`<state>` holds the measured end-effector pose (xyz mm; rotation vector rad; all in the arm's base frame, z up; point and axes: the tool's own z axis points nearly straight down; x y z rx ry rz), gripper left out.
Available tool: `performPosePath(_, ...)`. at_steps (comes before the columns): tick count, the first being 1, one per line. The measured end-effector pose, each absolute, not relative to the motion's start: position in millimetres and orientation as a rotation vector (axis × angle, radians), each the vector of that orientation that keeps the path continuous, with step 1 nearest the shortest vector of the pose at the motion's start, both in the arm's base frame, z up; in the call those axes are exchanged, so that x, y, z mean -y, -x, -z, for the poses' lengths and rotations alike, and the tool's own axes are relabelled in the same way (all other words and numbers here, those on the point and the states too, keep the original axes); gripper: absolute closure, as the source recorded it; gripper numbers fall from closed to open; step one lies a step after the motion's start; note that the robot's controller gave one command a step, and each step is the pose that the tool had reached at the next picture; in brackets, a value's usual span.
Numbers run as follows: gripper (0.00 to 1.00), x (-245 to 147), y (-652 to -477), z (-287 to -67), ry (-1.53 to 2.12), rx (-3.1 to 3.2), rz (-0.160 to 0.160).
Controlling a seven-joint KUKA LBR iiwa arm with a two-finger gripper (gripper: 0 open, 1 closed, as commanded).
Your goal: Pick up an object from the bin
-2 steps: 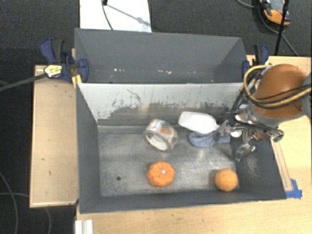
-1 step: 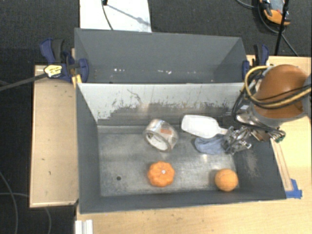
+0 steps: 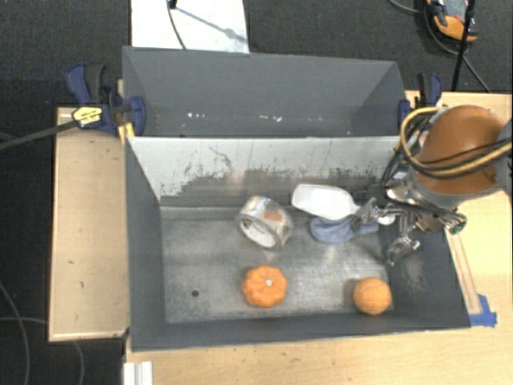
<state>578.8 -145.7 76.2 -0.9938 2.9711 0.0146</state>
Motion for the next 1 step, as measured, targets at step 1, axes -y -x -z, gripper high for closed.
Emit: performPosePath(1,1.00,150.0,-577.4,-75.7,0.996,-2.976,-0.005)
